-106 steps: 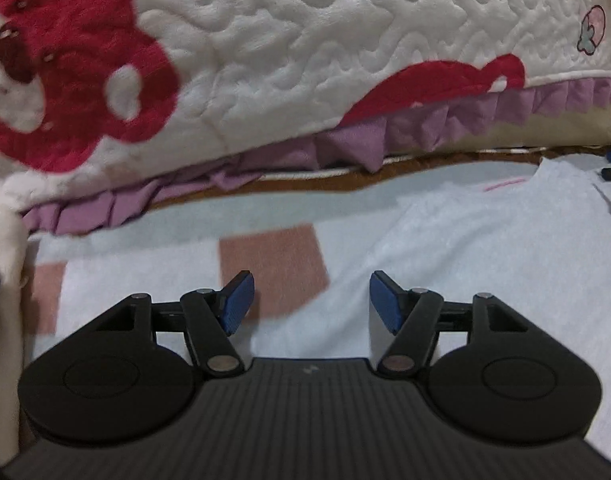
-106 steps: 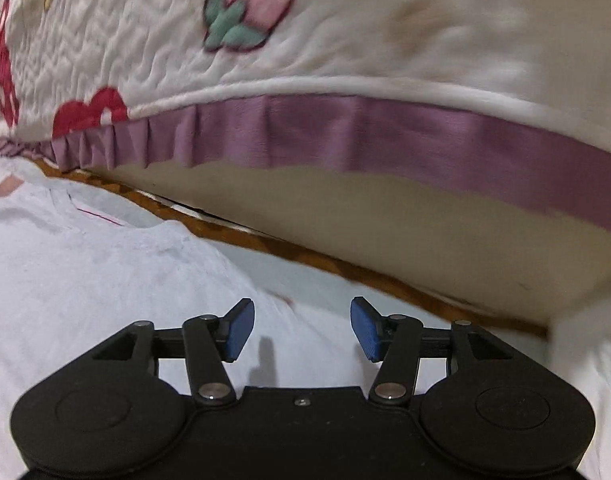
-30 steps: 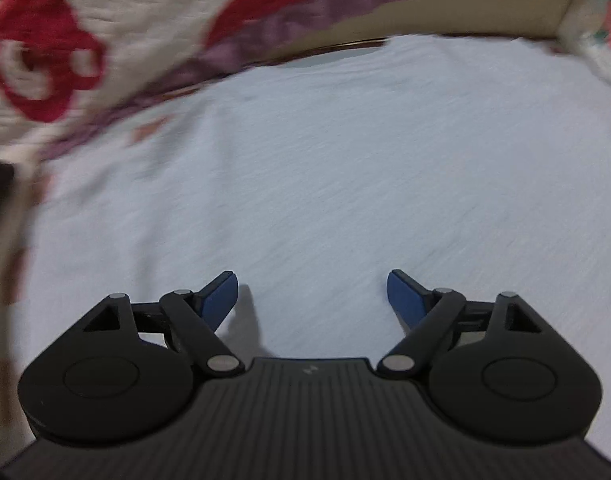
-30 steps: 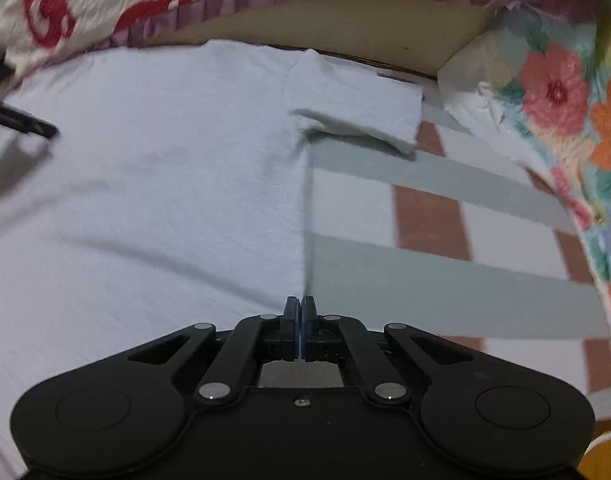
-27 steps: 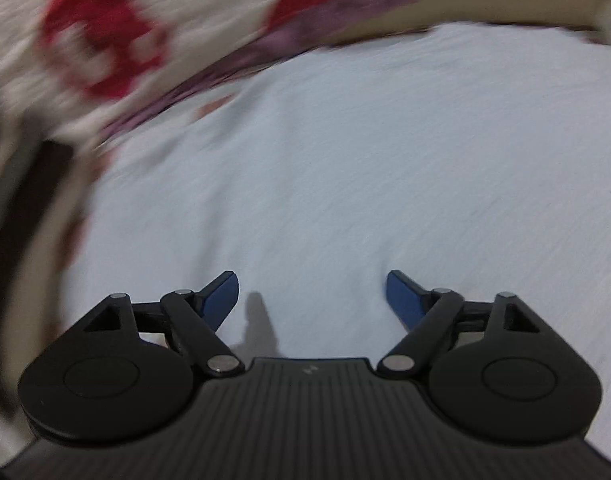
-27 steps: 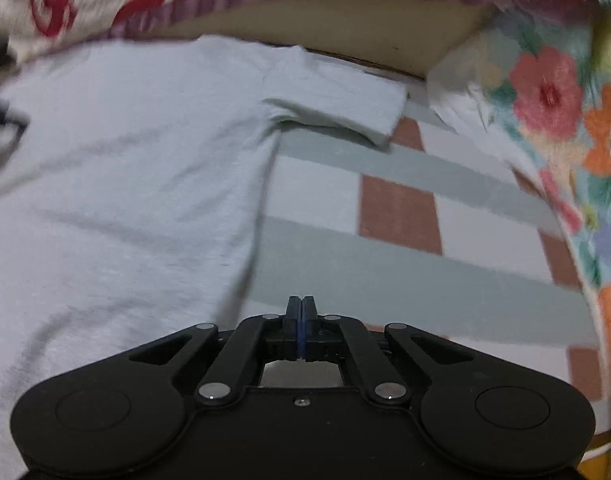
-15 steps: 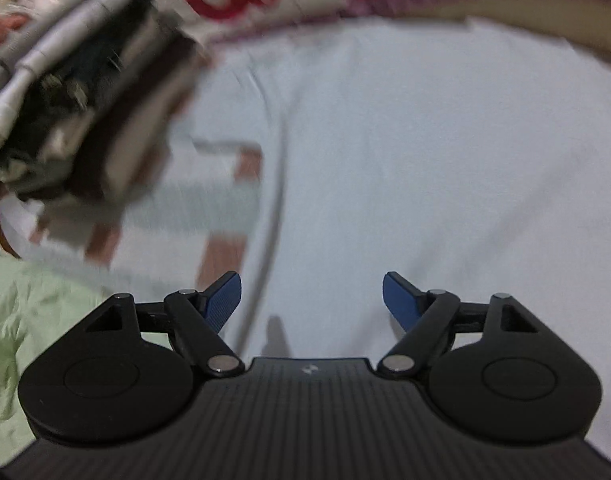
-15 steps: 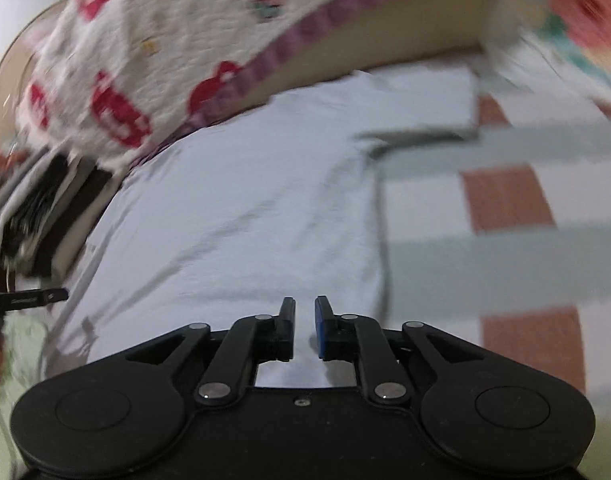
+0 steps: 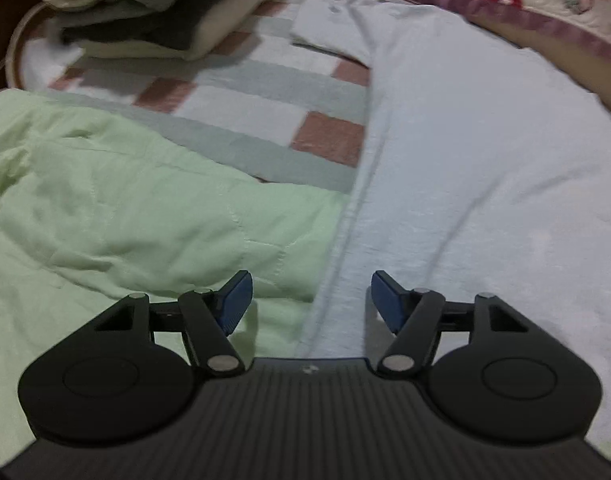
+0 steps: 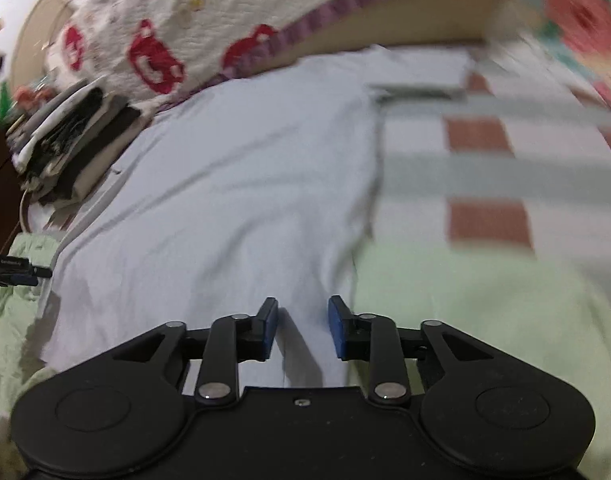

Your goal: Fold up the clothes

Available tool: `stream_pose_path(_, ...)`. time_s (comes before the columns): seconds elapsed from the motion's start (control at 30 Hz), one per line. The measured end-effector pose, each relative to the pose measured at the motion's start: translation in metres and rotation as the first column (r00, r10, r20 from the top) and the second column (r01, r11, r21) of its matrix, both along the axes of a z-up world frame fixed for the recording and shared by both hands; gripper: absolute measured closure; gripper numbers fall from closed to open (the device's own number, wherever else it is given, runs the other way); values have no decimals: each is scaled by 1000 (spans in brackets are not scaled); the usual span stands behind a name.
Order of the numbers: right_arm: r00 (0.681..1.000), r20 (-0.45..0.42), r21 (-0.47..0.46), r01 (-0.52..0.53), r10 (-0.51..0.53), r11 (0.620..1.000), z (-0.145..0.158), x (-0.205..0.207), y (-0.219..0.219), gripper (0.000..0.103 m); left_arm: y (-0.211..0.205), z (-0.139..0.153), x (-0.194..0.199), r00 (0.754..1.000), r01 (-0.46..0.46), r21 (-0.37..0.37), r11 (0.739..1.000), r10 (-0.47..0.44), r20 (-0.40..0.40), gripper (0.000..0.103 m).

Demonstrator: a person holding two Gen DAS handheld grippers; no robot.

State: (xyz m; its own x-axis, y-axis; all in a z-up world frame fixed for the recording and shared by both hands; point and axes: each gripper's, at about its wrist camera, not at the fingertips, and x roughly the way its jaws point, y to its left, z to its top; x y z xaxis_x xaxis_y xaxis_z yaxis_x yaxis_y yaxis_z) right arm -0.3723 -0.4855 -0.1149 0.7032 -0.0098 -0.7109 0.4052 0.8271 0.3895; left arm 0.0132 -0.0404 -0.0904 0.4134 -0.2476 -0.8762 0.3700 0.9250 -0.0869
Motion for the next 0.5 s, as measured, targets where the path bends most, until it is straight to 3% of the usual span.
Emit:
stream_pose_path(0.13, 996, -4, -3, 84, -84, 996, 4, -36, 22, 64, 6, -8, -12, 994, 28, -51, 998, -33, -109, 39)
stream_pose_path(0.23, 999, -13, -148, 46, -49, 988, 15, -56, 49, 64, 4, -14, -44, 987, 139, -27, 990, -141, -81, 38)
stream_pose_path(0.27, 999, -26, -201, 22, -28, 979, 18, -62, 59, 64, 0, -15, -51, 981, 190, 5, 982, -190, -38, 38)
stream_pose_path(0.33, 995, -97, -376, -68, 34, 924, 19, -72, 85, 64, -9, -18, -64, 955, 287, 77, 955, -291, 48, 38)
stream_pose_path(0.4, 973, -209, -518, -196, 99, 833, 13, -74, 105, 64, -10, -19, -65, 950, 303, 69, 951, -307, 58, 38)
stream_pose_path(0.5, 934, -314, -602, -333, 168, 726, 2, -69, 129, 64, -12, -21, -65, 943, 322, 52, 945, -325, 70, 37)
